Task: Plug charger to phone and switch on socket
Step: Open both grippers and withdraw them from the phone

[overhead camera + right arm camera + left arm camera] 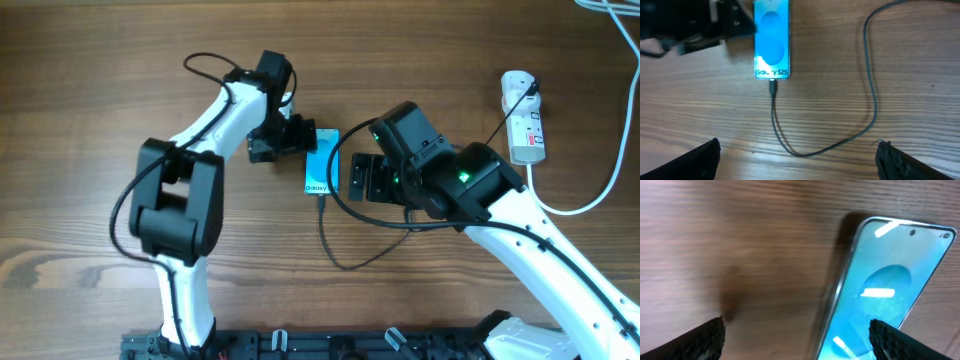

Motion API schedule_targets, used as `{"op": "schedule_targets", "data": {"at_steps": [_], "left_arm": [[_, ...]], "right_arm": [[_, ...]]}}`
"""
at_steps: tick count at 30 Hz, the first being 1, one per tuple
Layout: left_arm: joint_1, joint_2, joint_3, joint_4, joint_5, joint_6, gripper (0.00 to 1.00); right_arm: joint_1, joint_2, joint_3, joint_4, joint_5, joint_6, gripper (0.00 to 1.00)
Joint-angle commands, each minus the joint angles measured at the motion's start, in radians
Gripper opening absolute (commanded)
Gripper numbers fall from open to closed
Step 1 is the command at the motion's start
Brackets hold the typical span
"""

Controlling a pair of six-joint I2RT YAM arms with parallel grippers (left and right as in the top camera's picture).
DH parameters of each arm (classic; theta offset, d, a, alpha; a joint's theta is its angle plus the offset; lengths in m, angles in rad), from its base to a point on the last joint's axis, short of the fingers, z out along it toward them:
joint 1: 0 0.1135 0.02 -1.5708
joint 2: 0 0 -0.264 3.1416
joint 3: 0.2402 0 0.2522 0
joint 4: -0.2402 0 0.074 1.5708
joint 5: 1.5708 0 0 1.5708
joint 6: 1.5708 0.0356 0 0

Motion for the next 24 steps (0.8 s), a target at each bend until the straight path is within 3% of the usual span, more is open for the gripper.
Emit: {"op": "schedule_targets", "data": {"at_steps": [1,6,11,17,24], "left_arm": [[0.029,-0.241,-0.002,-0.004,-0.080,-0.066,1.00],[0.039,-0.481,-0.002,-0.008,-0.227,-0.083,1.00],[0.039,-0.619,-0.002,-0.008,-0.293,-0.082,1.00],[0.039,-0.658,-0.002,-0.008,-0.293,-0.082,1.00],[0.039,-0.657,-0.002,-0.008,-0.293,-0.082,1.00]], "right_arm": [[-0.045,0.006,0.016,-0.006,0.040,-0.001,1.00],[-0.245,0.007,0.053,-0.072,-0.006,-0.106,1.00],[-0.555,0.058,0.172,-0.106,-0.003,-0.245,1.00],[-0.838,0.153,0.184,0.134,0.047,-0.422,1.00],[-0.989,0.303,0.184,0.232,0.129,-0.419,1.00]]}}
